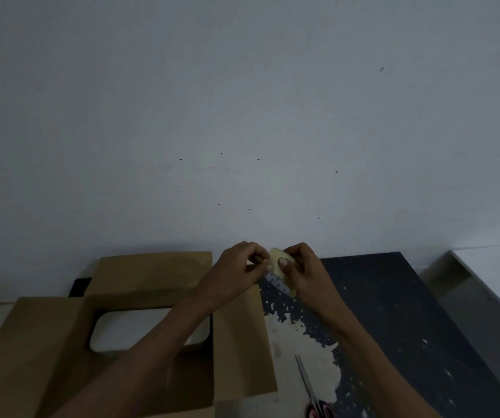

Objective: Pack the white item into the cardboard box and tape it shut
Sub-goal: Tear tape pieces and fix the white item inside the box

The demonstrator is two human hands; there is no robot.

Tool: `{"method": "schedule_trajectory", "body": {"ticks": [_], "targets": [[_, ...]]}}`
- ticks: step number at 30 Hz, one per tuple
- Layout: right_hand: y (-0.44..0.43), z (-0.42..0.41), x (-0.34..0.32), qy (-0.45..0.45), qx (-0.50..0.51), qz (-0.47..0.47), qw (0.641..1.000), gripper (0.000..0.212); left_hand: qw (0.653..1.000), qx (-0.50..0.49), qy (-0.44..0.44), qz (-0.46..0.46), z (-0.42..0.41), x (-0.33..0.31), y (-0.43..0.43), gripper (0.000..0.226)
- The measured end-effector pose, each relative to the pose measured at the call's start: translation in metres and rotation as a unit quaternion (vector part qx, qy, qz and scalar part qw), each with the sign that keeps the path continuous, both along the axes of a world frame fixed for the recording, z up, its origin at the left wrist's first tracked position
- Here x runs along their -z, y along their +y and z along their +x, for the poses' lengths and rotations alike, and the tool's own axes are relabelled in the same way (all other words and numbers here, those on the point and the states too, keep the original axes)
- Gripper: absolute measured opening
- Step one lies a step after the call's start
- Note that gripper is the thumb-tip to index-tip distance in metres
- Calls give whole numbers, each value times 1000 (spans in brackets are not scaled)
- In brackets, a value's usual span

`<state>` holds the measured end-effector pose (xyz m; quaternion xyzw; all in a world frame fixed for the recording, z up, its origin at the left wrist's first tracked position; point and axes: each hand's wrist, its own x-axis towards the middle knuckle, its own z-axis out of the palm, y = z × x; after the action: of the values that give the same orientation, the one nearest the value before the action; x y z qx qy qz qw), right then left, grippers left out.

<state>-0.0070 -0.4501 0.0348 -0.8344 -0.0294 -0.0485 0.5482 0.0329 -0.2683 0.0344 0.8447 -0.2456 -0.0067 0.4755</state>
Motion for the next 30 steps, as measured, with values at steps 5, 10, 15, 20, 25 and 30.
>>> {"method": "schedule_trajectory", "body": {"ticks": [5,10,15,20,25,30], "targets": [[4,-1,-1,-12,0,-15,1000,19,1000,-21,-4,8,1,-5,-1,9],[7,-2,2,-12,9,-25,1000,18,995,-24,-27,94,2,-4,-8,9],[9,-3,-2,-20,-9,-40,999,14,993,-59,-41,98,0,5,-13,22],[9,-7,-3,-16,-25,-17,999,14,988,-96,-39,117,-7,7,-15,20],[7,-14,1,-10,-52,-23,998,14,984,-147,-9,102,-10,9,-13,19],[7,-20,3,-6,-51,18,999,14,985,-148,83,3,-7,-1,-11,7]]}}
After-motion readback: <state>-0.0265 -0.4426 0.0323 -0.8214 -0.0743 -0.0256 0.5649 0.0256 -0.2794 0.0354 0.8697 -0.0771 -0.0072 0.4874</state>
